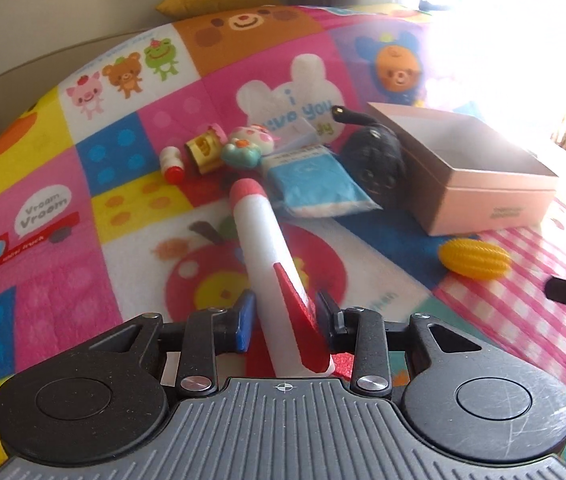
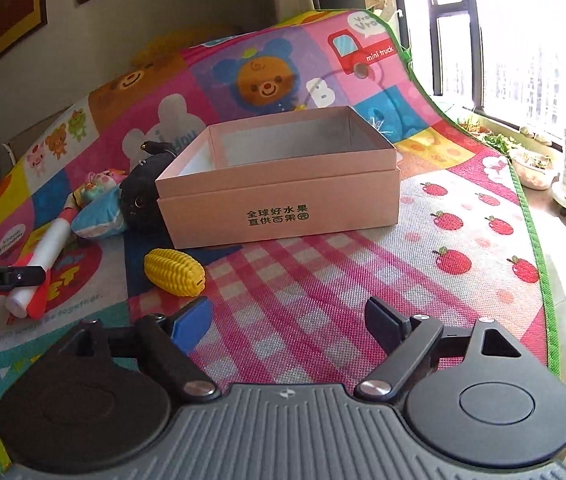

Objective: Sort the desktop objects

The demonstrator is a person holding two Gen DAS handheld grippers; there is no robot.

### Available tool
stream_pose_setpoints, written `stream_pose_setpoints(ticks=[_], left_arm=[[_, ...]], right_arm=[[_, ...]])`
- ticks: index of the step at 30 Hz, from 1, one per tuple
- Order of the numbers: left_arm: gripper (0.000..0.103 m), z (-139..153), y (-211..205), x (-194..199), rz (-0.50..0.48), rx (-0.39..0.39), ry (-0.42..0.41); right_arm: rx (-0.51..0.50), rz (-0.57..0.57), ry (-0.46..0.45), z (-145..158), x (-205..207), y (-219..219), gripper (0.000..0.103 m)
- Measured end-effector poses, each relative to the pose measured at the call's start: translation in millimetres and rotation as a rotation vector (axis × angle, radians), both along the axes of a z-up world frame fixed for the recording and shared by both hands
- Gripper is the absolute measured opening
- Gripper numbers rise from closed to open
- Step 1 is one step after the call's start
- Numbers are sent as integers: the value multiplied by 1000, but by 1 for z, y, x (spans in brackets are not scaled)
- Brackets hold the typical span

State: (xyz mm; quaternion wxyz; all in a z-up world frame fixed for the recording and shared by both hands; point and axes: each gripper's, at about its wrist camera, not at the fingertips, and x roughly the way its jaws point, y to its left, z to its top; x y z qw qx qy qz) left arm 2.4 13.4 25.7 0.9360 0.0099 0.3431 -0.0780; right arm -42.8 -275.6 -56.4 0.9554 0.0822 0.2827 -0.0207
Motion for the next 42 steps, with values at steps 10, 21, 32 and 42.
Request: stream_pose_setpoints(ticks=[10,21,32,42], left_arm=[[57,-7,-22,-63,-165,-72,29],[98,-9,11,-35,-48,-187,-61],[103,-25,57,-11,84,-384,-57],[103,-24,50,-18,70,-376,-69]], right_arm=[[-70,77,30,-1,9,18,85],[-14,-122,-81,49,98,-44,99],[91,5,102,38,176,-34,102],[14,52,17,51,160,9,102]])
